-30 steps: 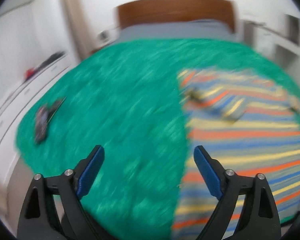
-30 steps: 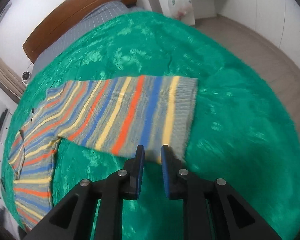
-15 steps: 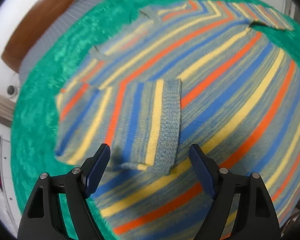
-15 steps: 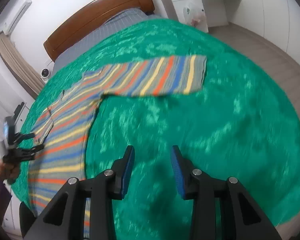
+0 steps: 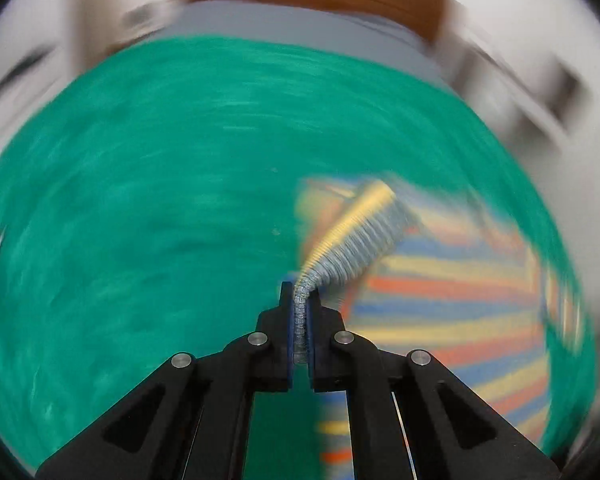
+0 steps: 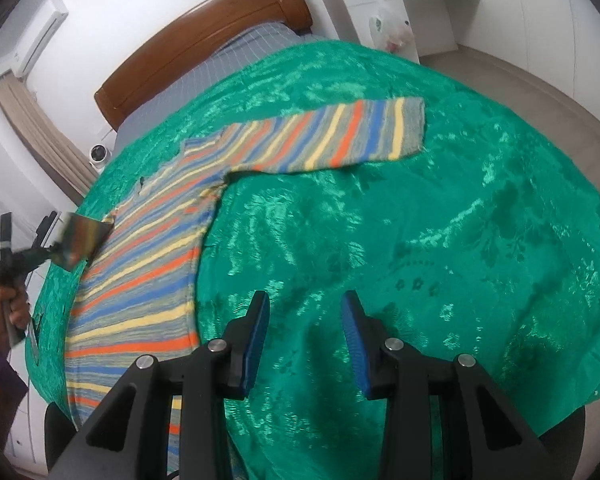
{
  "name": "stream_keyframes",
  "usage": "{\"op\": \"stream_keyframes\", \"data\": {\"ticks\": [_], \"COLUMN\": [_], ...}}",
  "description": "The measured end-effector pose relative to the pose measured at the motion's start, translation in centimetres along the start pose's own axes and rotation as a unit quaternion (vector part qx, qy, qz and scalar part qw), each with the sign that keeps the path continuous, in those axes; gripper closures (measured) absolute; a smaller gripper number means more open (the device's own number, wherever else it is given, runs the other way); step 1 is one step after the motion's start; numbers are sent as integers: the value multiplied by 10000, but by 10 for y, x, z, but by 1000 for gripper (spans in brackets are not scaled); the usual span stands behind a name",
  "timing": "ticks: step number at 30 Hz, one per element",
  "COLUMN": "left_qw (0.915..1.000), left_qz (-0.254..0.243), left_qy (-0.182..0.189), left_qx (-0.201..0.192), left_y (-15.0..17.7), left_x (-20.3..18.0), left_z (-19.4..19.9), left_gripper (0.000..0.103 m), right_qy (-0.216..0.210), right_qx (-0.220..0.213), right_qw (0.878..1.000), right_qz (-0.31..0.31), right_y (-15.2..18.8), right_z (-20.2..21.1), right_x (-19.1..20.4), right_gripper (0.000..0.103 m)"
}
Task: Fold small clothes
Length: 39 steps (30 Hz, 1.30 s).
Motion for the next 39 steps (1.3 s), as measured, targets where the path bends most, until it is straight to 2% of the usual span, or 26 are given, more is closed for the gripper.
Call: {"op": "stream_keyframes", "data": {"ticks": [3, 5, 9, 12, 17, 20, 23, 25, 27, 29, 32, 35, 39], "left_qw": [9925, 9853, 9808, 9762, 9684, 9681, 9709, 9719, 9717, 9717, 9769, 9863, 9944], "left_qz": [1006, 1298, 1472, 1651, 2005, 2059, 1995, 1986, 1952, 1914, 1715, 1320, 836], "left_qy": [-693, -1112, -1264, -1400, -1479, -1415, -1313, -1258, -1330, -1382, -1251, -953, -628], "left_qx": [-14, 48, 210, 140, 133, 188, 148, 128, 51, -123, -258, -268, -182], "left_y": [-10, -4, 13, 25, 42, 47, 49, 54, 61, 65, 84, 114, 148], "left_x": [79, 116, 135, 145, 163, 171, 171, 172, 177, 179, 173, 148, 110], "left_z": [-6, -13, -29, -29, -25, -30, -27, -21, -5, 10, 38, 55, 50], "left_gripper": [100, 100, 100, 100, 101, 100, 92, 75, 38, 23, 20, 13, 7], "right_qy": [-61, -87, -91, -33, 3, 21, 112, 165, 233, 308, 425, 520, 570], "right_qx": [57, 151, 277, 301, 249, 254, 228, 197, 131, 63, -80, -192, -304], "right_qw": [9999, 9998, 9996, 9995, 9997, 9997, 9996, 9996, 9995, 9994, 9989, 9983, 9975], "right_qz": [91, 71, 41, 67, 40, 63, 139, 148, 140, 146, 154, 167, 283], "right_y": [6, 11, 19, 23, 24, 23, 23, 23, 23, 22, 20, 16, 3], "right_z": [-6, -12, -22, -25, -24, -25, -24, -23, -20, -16, -11, -9, -15], "right_x": [8, 11, 15, 17, 15, 16, 17, 17, 17, 18, 18, 17, 21], "right_gripper": [65, 65, 65, 65, 65, 65, 65, 58, 52, 50, 45, 43, 42]}}
Point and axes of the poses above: each gripper's, at about its wrist camera, not at the fingertips, and z roughly against the way its jaws point, x to its left, y to its underside, the point moved 4 cm from there along -z, roughly the way its jaws point, and after that the axes turned 7 degrees about z, right-handed, at the moved point
